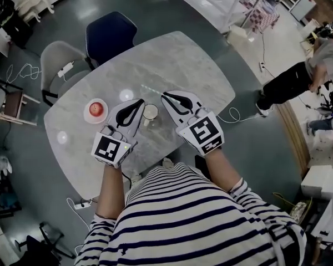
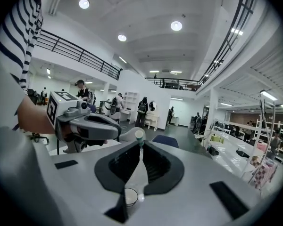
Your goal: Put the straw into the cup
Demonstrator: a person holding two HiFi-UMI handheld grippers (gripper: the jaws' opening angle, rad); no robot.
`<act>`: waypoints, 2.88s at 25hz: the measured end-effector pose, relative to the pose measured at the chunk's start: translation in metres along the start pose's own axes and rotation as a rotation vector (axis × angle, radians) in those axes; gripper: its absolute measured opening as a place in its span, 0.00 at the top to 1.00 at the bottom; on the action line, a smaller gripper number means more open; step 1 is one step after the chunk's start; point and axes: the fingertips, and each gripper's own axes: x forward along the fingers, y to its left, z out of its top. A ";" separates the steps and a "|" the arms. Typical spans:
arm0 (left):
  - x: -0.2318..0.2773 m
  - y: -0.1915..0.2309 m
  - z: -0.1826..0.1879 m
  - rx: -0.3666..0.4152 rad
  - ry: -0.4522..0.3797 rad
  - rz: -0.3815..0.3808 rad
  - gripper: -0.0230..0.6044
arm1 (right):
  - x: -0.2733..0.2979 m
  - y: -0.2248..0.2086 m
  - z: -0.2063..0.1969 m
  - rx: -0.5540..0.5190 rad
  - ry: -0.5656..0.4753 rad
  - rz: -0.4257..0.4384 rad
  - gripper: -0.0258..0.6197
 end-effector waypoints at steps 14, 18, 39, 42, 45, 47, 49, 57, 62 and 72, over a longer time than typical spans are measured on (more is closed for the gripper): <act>-0.007 0.010 -0.019 -0.031 0.026 0.035 0.95 | 0.029 0.014 -0.065 0.042 0.220 0.086 0.92; -0.013 0.013 -0.027 -0.047 0.030 0.038 0.95 | 0.037 0.023 -0.085 0.050 0.293 0.111 0.92; -0.020 0.013 -0.039 -0.072 0.046 0.014 0.95 | 0.073 0.044 -0.197 0.091 0.560 0.153 0.92; -0.021 0.011 -0.041 -0.075 0.055 0.012 0.95 | 0.077 0.047 -0.210 0.090 0.582 0.155 0.92; -0.026 0.011 -0.040 -0.074 0.057 0.007 0.95 | 0.080 0.053 -0.215 0.090 0.600 0.155 0.92; -0.030 0.012 -0.041 -0.070 0.070 0.006 0.95 | 0.083 0.058 -0.218 0.092 0.603 0.153 0.92; -0.033 0.012 -0.045 -0.069 0.081 0.002 0.95 | 0.086 0.061 -0.223 0.091 0.603 0.152 0.92; -0.038 0.014 -0.046 -0.072 0.069 -0.015 0.95 | 0.091 0.067 -0.231 0.094 0.600 0.145 0.92; -0.040 0.011 -0.049 -0.076 0.080 -0.025 0.95 | 0.090 0.068 -0.234 0.088 0.624 0.140 0.92; -0.042 0.008 -0.048 -0.076 0.071 -0.041 0.95 | 0.086 0.072 -0.235 0.096 0.629 0.127 0.92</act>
